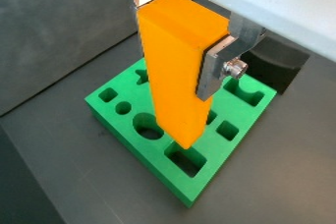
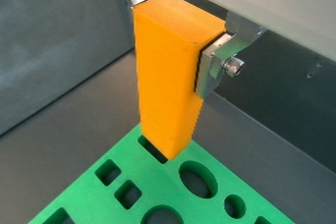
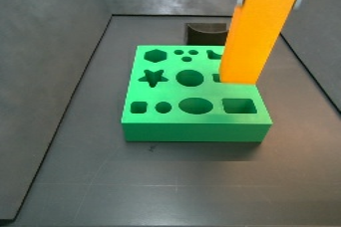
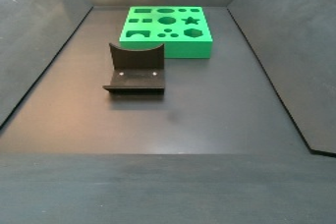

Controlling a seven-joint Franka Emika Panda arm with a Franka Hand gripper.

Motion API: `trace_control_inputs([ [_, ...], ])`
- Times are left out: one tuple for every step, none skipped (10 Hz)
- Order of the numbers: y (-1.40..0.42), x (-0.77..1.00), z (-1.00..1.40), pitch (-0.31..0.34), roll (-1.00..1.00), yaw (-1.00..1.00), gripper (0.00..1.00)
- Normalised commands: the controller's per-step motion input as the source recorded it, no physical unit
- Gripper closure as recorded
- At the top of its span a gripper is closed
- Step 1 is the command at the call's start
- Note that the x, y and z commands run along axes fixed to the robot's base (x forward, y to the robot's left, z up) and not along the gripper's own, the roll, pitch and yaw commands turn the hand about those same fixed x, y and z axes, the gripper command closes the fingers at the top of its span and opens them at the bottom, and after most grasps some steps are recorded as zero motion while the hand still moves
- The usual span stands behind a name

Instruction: Insert the rectangle object.

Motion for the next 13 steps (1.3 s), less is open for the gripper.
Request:
trace_control_inputs([
  [-0.03,1.0,-0.25,0.113,0.08,0.08,1.0],
  [-0.01,0.8,-0.08,0.05,0.05,0.07,1.0],
  [0.0,0.63,-0.03,0.007,0.02,0.01,1.0],
  [0.0,0.5,-0.08,-0.019,0.0,0.0,1.0],
  [0.07,0.34,-0.13,0.0,-0.03,0.34,1.0],
  [0.0,0.35,-0.13,0.0,0.0,0.16,1.0],
  [0.0,0.19,-0.22,0.0,0.0,0.04,1.0],
  [0.0,0.0,-0.21,0.0,-0.13,0.0,1.0],
  [0.0,0.03,-0.26,0.0,-0.19,0.0,1.0],
  [0.0,0.0,-0.17,0.0,-0.17,0.0,1.0],
  [0.0,0.0,-0.13,0.0,-0.14,0.0,1.0],
  [0.0,0.0,-0.17,0.0,-0.09,0.0,1.0],
  [0.0,-0.11,-0.2,-0.033,-0.1,0.0,1.0],
])
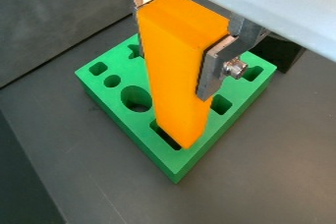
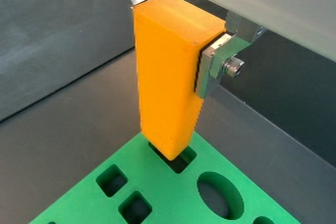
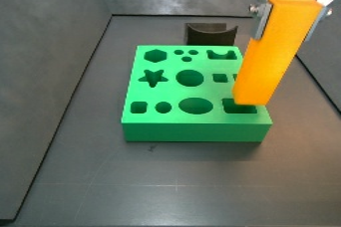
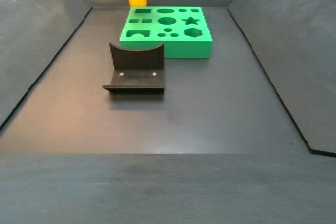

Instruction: Insert the rectangle object.

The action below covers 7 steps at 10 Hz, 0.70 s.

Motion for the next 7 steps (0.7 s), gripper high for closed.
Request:
trace_control_inputs([
  [0.0,-0.08,-0.22,-0.023,-0.09,0.0,1.0],
  [0.0,0.0,-0.23,0.0,-0.06,0.0,1.0],
  [0.0,0.0,-0.24,0.0,-0.06,0.0,1.0],
  [0.0,0.0,-0.22,0.0,-0.09,-0.04,1.0],
  [0.0,-0.02,-0.23,0.0,-0.09,-0.09,1.0],
  [0.0,-0.11,-0.2,0.0,-0.06,-0.15,1.0],
  [0.0,-0.24,-0.13,0.0,-0.04,-0.2,1.0],
])
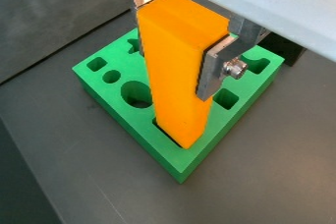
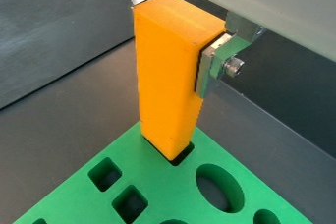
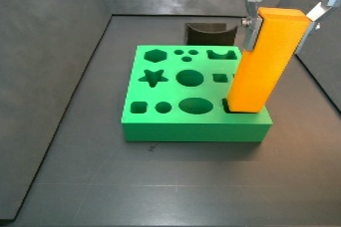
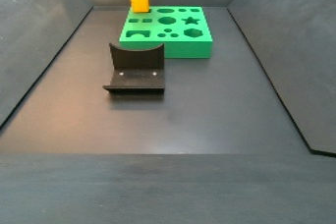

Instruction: Insert the rectangle object.

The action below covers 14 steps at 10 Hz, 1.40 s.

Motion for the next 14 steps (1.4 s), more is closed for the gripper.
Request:
trace_control_inputs([
  [0.0,-0.26,-0.11,0.0,0.0,-0.21,1.0],
  [0.0,-0.28,-0.06,-0.011,0.0,-0.18,1.0],
  [0.0,-0.11,-0.17,-0.019,0.0,-0.09,1.0],
  [0.0,0.16,-0.37,0.016,0.01,0.0,1.0],
  [-0.09,0.44,-0.49,0.07,0.0,0.0,1.0],
  [-0.06,0.64,-0.51,0.111,0.02,0.0,1.0],
  [0.0,0.63,-0.5,0.1,0.04,0.0,1.0],
  [0.0,0.47,-0.49,0.07,0.03,0.04,1.0],
  [0.0,0.17,-0.46,0.001,0.0,0.03,1.0],
  [0.0,0.05,-0.45,0.0,0.0,0.03,1.0],
  [0.0,0.03,-0.4,0.0,0.0,0.01,1.0],
  [0.0,0.0,-0.06,-0.019,-0.02,0.0,1.0],
  [0.0,-0.03,-0.11,-0.114,-0.04,0.0,1.0],
  [-0.05,-0.01,-0.06,-0.074,0.0,0.03,1.0],
])
